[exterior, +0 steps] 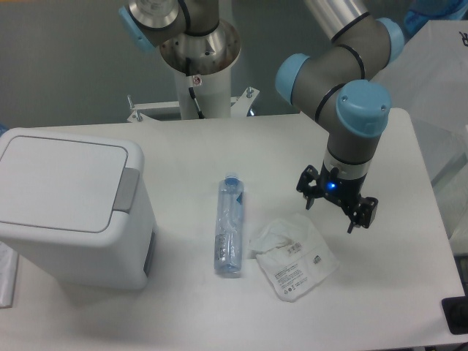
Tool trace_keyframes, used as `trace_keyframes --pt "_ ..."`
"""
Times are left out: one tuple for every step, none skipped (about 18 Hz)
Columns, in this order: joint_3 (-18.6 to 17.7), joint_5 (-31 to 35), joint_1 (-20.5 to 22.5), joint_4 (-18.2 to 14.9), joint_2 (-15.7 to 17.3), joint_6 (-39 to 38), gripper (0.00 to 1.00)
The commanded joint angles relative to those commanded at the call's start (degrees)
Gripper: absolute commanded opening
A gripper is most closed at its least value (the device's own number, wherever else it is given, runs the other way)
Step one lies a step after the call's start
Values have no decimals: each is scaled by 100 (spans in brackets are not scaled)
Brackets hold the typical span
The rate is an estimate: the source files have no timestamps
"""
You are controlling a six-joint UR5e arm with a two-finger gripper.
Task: Open the trash can
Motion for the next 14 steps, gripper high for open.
trace_keyframes --pt "17 -61 -18 27 17 -534 100" --pt "0 -158 -18 53 26 -1158 100" --pt "17 -246 -35 71 26 -1564 100" --pt "70 -360 -44 89 26 -1699 100" --pt "53 -578 -53 89 26 -1717 100" --pt "18 -841 -62 89 35 -1709 100" --pt "9 -1096 -62 98 53 -1735 100" --pt "35 -1325 -70 98 114 -1770 100" --pt "53 -1536 -70 98 175 -1901 100" --pt "88 -1739 -114 98 237 -2146 100" --pt "166 -1967 -158 98 281 -2453 100" --pt "271 -2213 -184 98 290 -2743 100" --pt "359 -2468 -185 98 307 -2955 100" --pt "439 -2775 -185 98 342 -3087 100"
